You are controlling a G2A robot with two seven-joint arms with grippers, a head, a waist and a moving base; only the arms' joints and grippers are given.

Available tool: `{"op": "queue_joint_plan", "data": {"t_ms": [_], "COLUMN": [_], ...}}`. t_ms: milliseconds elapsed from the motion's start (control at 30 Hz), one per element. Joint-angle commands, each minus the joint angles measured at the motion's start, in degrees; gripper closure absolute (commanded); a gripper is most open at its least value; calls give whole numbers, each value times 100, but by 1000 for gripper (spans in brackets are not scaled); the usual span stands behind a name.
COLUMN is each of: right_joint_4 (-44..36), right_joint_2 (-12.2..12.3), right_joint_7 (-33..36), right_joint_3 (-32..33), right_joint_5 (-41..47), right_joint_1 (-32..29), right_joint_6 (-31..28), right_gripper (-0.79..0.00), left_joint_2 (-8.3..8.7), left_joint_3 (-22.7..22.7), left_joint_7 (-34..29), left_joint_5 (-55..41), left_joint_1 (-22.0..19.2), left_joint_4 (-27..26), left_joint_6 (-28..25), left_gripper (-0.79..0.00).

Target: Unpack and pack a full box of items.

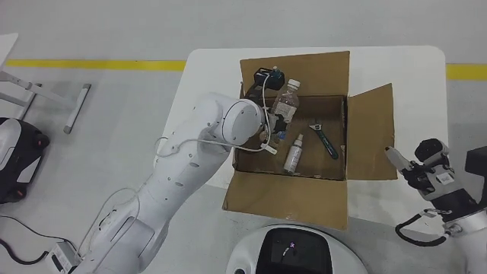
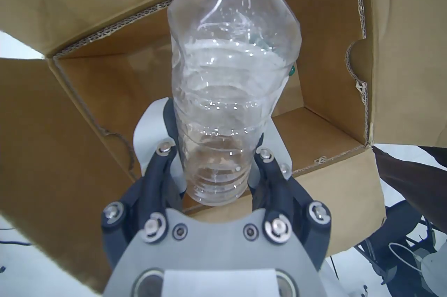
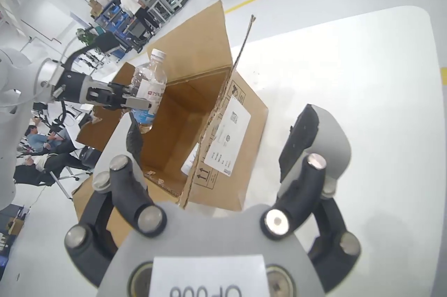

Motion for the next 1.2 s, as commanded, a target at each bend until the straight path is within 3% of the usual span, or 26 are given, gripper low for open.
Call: {"op": "queue_joint_plan", "data": {"t_ms": [0,133,167,233,267,467,767,1167], "right_joint_4": [57,194,227,257,267,280,181,189], "right_joint_2": [5,14,15,17,16,16,40,12], "right_joint_7": [45,143,176,236,259,467,529,-297], "right_joint_3": [-70,-295,-366,-518,-585,-824,-691,-511], "right_joint_5": [-12,-160,-197,-313,-358,-435,-287,503], "right_joint_1": [43,202,259,385,445,649,552,427], "right_joint_6": [69,123,156,188,227,589,879,1132], "right_gripper": [-785,-785,-702,-280,0,0,0,0], "left_joint_2": [0,0,0,0,0,0,0,0], "left_joint_3": [0,0,0,0,0,0,0,0], "left_joint_7": [0,0,0,0,0,0,0,0], "left_joint_5": [-1,-1,-1,-1,-1,-1,-1,-1], "left_joint_1": [0,0,0,0,0,0,0,0], "left_joint_4": [0,0,0,0,0,0,0,0], "left_joint_6": [0,0,0,0,0,0,0,0], "left_gripper": [0,0,0,0,0,0,0,0]}}
